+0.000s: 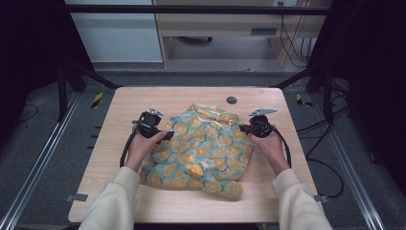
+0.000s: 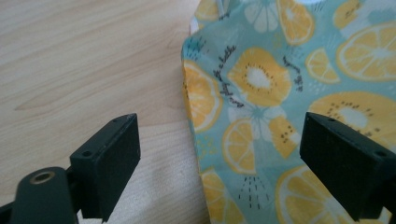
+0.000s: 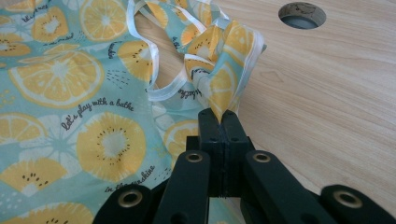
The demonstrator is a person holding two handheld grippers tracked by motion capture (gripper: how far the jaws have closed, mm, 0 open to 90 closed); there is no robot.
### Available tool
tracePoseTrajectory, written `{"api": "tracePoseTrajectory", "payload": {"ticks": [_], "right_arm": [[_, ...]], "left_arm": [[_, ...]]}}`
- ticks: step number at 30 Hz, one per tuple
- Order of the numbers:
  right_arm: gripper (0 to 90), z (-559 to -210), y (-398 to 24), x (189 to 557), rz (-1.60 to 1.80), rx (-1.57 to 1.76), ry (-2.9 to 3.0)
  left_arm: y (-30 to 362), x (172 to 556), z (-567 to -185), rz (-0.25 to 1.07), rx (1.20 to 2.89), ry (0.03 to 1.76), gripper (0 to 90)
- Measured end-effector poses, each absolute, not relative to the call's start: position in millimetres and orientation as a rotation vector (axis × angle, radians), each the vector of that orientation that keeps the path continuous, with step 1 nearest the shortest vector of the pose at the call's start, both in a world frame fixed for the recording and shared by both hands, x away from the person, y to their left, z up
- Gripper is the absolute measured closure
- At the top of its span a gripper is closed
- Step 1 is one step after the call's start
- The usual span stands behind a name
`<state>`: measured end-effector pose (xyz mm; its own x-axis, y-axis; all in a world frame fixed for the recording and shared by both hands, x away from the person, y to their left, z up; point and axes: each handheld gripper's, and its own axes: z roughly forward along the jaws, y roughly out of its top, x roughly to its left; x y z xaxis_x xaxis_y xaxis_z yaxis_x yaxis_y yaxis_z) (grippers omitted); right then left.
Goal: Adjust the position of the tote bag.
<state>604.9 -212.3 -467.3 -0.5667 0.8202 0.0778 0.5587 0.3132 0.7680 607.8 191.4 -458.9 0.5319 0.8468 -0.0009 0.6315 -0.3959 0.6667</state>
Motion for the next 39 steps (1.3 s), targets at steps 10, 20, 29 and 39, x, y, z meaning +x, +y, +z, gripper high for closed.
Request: {"api": "tracePoseTrajectory", "payload": {"ticks": [10,20,29,39], "right_arm": [[90.0,-467,-213,604,1.127,1.235,2.261],[90.0,-466,-214,604,1.136,1.230,2.261],[90.0,-465,-214,604,1.140,1.233,2.257],[90.0,-463,-215,604,1.143,1.234,2.257]], "left_arm": [[188,607,-472,0.462,2.212,1.221,21.1],[188,606,-476,0.468,2.213,1.214,25.0],[186,605,-479,0.447,2.218,1.208,30.9],[182,604,-481,0.409,2.247,1.203,41.1]]}}
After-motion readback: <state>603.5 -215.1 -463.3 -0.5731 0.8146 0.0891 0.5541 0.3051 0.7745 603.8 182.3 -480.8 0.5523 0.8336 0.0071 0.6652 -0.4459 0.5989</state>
